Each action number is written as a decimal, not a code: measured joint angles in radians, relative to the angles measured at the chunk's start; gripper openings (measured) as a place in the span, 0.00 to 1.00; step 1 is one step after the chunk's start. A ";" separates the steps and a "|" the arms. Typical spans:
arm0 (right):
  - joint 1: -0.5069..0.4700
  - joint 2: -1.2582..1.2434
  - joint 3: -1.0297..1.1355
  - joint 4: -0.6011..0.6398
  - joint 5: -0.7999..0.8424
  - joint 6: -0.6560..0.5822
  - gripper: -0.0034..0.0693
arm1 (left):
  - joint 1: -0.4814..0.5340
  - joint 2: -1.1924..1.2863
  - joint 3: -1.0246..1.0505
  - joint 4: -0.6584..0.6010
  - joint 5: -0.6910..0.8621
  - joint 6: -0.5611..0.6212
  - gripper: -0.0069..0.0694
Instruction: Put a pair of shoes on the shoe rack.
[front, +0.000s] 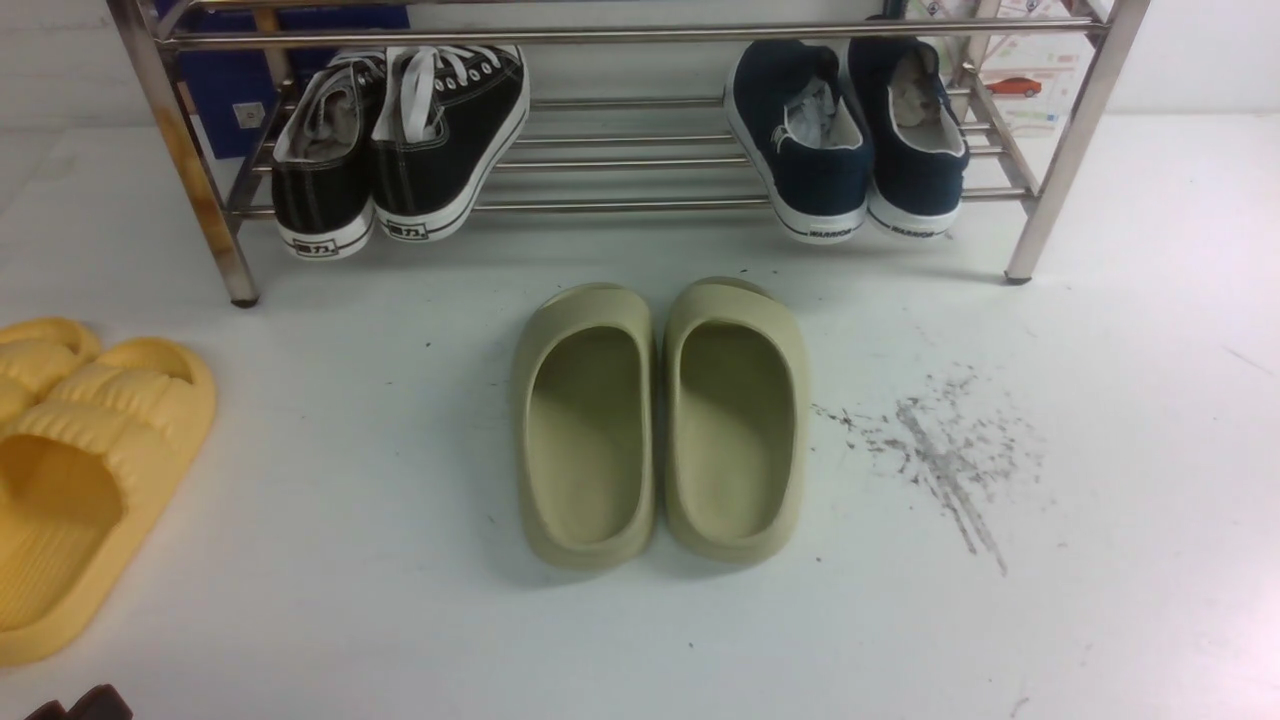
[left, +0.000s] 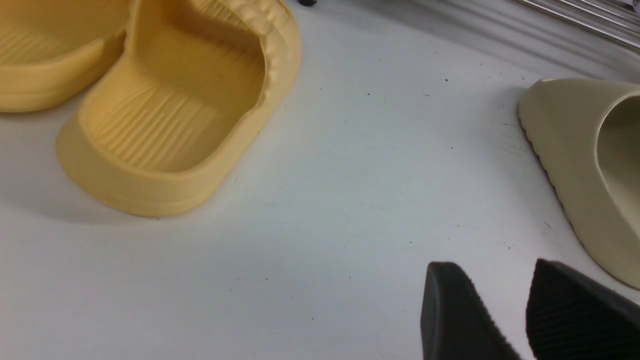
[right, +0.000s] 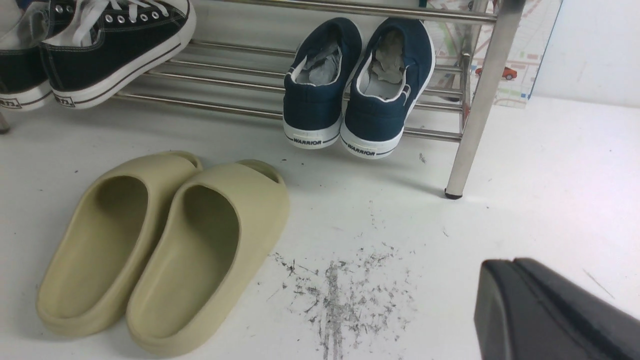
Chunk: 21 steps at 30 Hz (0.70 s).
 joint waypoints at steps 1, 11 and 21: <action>0.000 0.000 0.000 0.000 0.000 0.000 0.05 | 0.000 0.000 0.000 0.000 0.000 0.000 0.40; 0.000 0.000 0.000 0.007 -0.002 0.001 0.06 | 0.000 0.000 0.000 0.000 0.000 0.000 0.40; 0.000 -0.003 0.051 0.031 -0.112 0.001 0.05 | 0.000 0.000 0.000 0.000 0.000 0.000 0.40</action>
